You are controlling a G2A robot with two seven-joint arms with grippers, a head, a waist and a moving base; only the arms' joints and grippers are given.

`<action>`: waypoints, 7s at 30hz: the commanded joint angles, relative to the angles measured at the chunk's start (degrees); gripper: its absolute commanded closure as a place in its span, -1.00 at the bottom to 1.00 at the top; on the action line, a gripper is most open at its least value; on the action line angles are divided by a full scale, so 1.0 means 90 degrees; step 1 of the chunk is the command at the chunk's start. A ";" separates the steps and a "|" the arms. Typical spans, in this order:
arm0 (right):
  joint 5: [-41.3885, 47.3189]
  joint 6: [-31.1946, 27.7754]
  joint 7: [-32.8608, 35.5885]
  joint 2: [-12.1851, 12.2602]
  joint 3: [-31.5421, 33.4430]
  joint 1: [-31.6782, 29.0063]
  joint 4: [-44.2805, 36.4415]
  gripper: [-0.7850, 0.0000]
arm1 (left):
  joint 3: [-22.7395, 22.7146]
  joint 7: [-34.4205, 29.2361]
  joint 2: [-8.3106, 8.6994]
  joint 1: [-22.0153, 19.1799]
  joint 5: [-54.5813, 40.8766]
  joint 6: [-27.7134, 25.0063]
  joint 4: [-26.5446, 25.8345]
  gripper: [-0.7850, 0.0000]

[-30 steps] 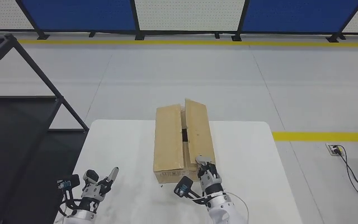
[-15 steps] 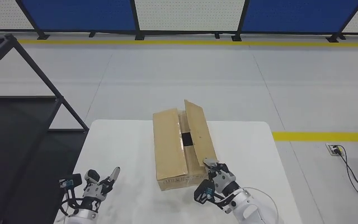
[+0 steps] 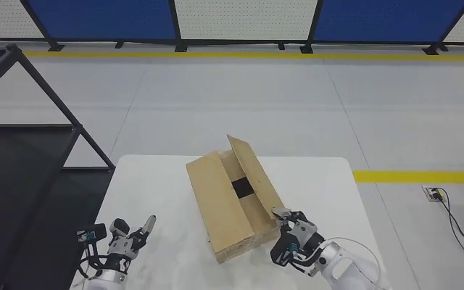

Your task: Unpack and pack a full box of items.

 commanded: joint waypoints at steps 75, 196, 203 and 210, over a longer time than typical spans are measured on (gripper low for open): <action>-0.0659 -0.3200 -0.3767 0.0860 -0.0772 0.3450 0.2819 -1.00 | -0.0645 -0.0176 0.0360 -0.0120 0.1474 -0.4310 0.0647 -1.00; 0.1925 -0.2958 -0.0437 0.1843 0.2058 0.0047 -0.0348 -1.00 | 0.0874 0.1650 0.0695 -0.0128 0.3532 -0.5988 0.0756 -1.00; 0.2283 -0.3325 0.0639 0.1862 0.2035 0.0163 -0.0141 -1.00 | 0.1065 0.1814 0.0711 -0.0189 0.3693 -0.6002 0.0828 -1.00; 0.2081 -0.3875 0.0844 0.2043 0.2107 -0.0030 0.0019 -1.00 | 0.1102 0.2008 0.0737 -0.0232 0.3722 -0.5973 0.0977 -1.00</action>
